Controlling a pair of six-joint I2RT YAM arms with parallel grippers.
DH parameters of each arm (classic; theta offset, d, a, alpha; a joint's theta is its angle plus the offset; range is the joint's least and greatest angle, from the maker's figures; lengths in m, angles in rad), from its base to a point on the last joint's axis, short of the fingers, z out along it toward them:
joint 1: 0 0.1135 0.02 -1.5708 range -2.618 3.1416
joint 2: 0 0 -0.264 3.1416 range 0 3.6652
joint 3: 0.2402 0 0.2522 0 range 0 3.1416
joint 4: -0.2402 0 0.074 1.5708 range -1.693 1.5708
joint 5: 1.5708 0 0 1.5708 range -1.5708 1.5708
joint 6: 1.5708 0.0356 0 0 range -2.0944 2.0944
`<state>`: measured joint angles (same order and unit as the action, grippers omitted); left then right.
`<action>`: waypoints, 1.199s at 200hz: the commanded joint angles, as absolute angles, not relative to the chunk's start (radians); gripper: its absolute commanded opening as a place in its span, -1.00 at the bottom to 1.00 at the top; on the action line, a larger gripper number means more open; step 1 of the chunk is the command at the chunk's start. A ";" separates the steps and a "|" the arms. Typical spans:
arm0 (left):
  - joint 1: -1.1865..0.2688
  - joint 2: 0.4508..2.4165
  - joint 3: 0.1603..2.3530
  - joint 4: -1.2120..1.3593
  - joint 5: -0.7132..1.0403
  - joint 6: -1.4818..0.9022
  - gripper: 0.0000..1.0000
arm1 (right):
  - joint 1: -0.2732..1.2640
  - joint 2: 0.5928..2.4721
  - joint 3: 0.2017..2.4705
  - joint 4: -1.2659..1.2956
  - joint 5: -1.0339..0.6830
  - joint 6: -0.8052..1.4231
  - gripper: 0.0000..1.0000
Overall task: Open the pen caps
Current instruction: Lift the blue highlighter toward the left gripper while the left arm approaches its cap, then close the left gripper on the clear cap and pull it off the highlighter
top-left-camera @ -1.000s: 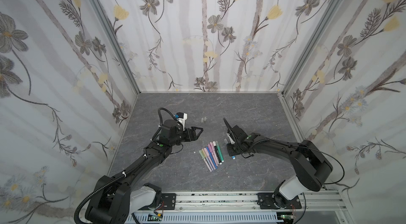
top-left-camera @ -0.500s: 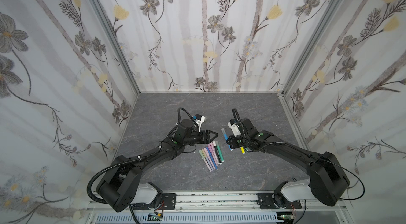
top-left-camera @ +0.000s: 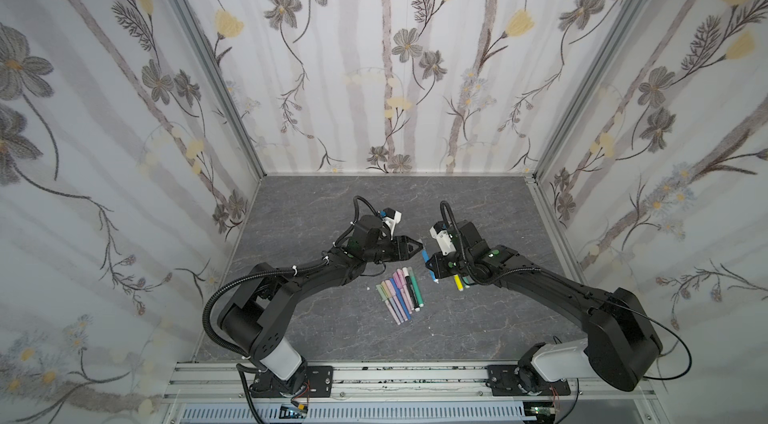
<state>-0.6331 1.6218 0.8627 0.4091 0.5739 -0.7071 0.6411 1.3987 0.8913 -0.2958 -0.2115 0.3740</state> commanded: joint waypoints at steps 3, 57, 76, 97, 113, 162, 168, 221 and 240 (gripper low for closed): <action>-0.634 1.642 0.898 0.455 0.592 -0.717 -0.17 | 0.643 1.388 0.897 -0.268 -0.220 0.374 -0.92; -0.635 1.664 0.917 0.424 0.577 -0.710 -0.20 | 0.642 1.381 0.900 -0.262 -0.209 0.375 -0.92; -0.635 1.669 0.914 0.423 0.572 -0.712 -0.16 | 0.643 1.384 0.903 -0.264 -0.213 0.376 -0.92; -0.634 1.681 0.918 0.418 0.569 -0.711 -0.14 | 0.643 1.381 0.904 -0.264 -0.215 0.377 -0.92; -0.634 1.692 0.924 0.419 0.568 -0.713 -0.14 | 0.642 1.379 0.907 -0.269 -0.212 0.376 -0.92; -0.634 1.733 0.953 0.430 0.574 -0.719 -0.19 | 0.643 1.378 0.905 -0.272 -0.215 0.375 -0.92; -0.635 1.736 0.958 0.429 0.575 -0.719 -0.20 | 0.642 1.378 0.905 -0.271 -0.215 0.377 -0.91; -0.635 1.757 0.973 0.438 0.590 -0.724 -0.43 | 0.642 1.384 0.907 -0.267 -0.213 0.377 -0.92; -0.634 1.758 0.966 0.448 0.593 -0.727 -0.50 | 0.644 1.388 0.907 -0.262 -0.217 0.378 -0.92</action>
<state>-0.6338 1.7546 0.9630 0.4137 0.5800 -0.7151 0.6415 1.3865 0.8993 -0.2897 -0.2108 0.3767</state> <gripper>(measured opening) 0.273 0.119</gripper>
